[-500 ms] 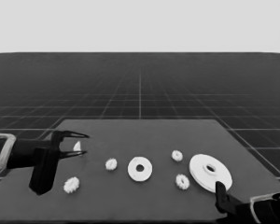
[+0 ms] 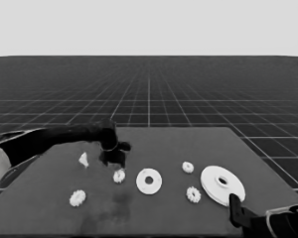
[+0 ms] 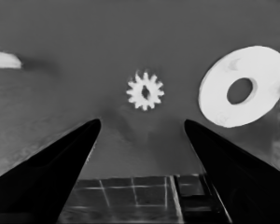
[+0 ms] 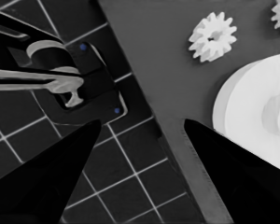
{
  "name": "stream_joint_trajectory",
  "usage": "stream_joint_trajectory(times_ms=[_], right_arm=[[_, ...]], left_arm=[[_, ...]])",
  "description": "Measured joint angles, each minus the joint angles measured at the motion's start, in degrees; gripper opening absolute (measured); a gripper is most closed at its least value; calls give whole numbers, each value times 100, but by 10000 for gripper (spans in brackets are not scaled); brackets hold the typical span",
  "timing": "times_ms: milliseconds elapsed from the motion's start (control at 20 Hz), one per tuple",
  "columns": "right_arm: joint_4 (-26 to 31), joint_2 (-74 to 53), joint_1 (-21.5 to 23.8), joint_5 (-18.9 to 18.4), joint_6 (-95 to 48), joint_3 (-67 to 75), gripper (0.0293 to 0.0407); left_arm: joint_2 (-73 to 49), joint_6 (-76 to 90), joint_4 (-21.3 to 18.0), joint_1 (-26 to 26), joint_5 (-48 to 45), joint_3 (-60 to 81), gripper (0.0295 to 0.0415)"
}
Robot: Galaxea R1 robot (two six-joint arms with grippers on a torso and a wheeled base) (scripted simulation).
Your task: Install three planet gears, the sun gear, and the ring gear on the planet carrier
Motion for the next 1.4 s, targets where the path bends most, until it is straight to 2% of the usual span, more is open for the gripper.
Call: stream_joint_trajectory(times_ms=[100,200,250,350,700,800,1200,1300,1400], right_arm=[[-2,0,1,-1,0,-1,385],[-3,0,2,-1,0,-2,385],[-3,0,2,-1,0,-2,385],[-3,0,2,-1,0,-2,385],[-4,0,2,-1,0,-2,385],[-4,0,2,-1,0,-2,385],[-3,-1,2,-1,0,-2,385],[-3,-1,2,-1,0,-2,385],[-4,0,2,-1,0,-2,385]], left_arm=[[165,-28,-324,26,-96,-566,385],[233,-12,-439,36,-124,-793,385],[321,104,-27,469,-321,-1058,385],[460,280,316,950,-558,-1461,385],[557,400,463,1148,-705,-1732,385],[558,401,466,1151,-707,-1736,314],[559,402,467,1149,-708,-1738,312],[317,79,-115,476,-293,-1069,312],[282,23,-363,180,-187,-957,312]])
